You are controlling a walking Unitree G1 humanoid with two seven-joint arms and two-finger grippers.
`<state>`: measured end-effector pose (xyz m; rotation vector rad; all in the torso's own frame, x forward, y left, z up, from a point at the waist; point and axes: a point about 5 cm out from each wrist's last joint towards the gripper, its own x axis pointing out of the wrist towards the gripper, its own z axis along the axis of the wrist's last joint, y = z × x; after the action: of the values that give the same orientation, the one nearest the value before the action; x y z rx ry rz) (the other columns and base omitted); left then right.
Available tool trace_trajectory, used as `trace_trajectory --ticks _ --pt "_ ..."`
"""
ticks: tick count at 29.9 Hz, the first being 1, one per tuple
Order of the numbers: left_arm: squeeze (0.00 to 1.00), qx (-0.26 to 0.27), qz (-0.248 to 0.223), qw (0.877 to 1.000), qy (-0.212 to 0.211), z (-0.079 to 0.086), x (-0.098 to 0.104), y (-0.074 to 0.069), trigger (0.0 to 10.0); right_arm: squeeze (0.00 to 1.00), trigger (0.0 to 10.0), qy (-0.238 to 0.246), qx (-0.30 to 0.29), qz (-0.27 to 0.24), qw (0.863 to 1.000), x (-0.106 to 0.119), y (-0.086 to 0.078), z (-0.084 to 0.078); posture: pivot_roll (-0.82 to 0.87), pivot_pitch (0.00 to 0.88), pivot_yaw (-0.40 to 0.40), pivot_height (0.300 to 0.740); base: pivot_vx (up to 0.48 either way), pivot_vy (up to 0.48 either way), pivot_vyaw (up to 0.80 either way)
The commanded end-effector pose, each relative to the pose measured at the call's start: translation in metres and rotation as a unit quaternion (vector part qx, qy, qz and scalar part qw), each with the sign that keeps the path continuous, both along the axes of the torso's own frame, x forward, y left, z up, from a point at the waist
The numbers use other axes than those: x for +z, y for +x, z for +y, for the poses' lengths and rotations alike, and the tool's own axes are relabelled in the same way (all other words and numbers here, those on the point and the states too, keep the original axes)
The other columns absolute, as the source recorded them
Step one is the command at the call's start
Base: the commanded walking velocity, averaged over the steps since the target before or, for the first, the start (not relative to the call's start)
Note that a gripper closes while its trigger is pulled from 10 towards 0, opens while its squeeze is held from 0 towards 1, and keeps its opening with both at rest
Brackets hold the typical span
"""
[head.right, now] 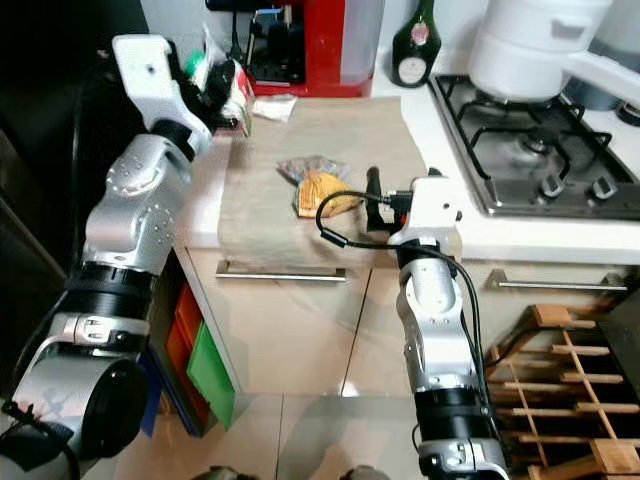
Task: Restocking fridge
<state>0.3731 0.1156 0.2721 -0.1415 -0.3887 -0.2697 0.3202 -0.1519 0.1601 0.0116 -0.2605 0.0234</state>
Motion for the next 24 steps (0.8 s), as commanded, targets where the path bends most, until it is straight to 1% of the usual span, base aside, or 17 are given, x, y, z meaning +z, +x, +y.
trace_trajectory --ticks 1,2,3,4,6,9,14,24 --pt "0.00 -0.013 -0.021 0.999 0.035 -0.003 -0.004 -0.013 9.5 0.00 10.0 -0.008 -0.010 -0.017 1.000 0.006 -0.001 -0.004 -0.11 0.000 0.051 0.740 0.000 0.000 0.00" --pt "0.00 -0.014 -0.025 0.998 0.049 -0.004 -0.006 -0.015 9.5 0.00 10.0 -0.009 -0.012 -0.018 1.000 0.006 -0.002 -0.005 -0.11 0.000 0.050 0.740 0.000 0.000 0.00" --pt "0.00 -0.010 -0.029 0.997 0.065 -0.005 -0.008 -0.018 10.0 0.00 10.0 -0.009 -0.015 -0.019 1.000 0.007 -0.002 -0.006 -0.11 0.000 0.046 0.740 0.000 0.000 0.00" --pt "0.00 -0.010 -0.032 0.997 0.076 -0.006 -0.011 -0.020 10.0 0.00 10.0 -0.009 -0.019 -0.021 1.000 0.008 -0.002 -0.008 -0.11 0.000 0.046 0.740 0.000 0.000 0.00" --pt "0.00 -0.010 -0.033 0.996 0.084 -0.008 -0.016 -0.024 10.0 0.00 10.0 -0.011 -0.024 -0.033 0.999 0.015 -0.002 -0.010 -0.10 0.000 0.044 0.740 0.000 0.000 0.00" --pt "0.00 -0.008 -0.027 0.996 0.087 -0.008 -0.024 -0.028 10.0 0.00 10.0 -0.014 -0.025 -0.050 0.998 0.024 -0.003 -0.010 -0.11 0.000 0.044 0.740 0.000 0.000 0.00" --pt "0.00 -0.003 -0.011 0.996 0.085 -0.008 -0.033 -0.030 10.0 0.00 10.0 -0.004 -0.023 -0.030 0.999 0.014 -0.002 -0.008 -0.11 0.000 0.039 0.740 0.000 0.000 0.00" --pt "0.00 0.000 0.007 0.997 0.078 -0.009 -0.041 -0.031 10.0 0.00 10.0 -0.005 -0.022 -0.022 1.000 0.012 -0.001 -0.008 -0.11 0.000 0.038 0.740 -0.330 0.000 0.00"
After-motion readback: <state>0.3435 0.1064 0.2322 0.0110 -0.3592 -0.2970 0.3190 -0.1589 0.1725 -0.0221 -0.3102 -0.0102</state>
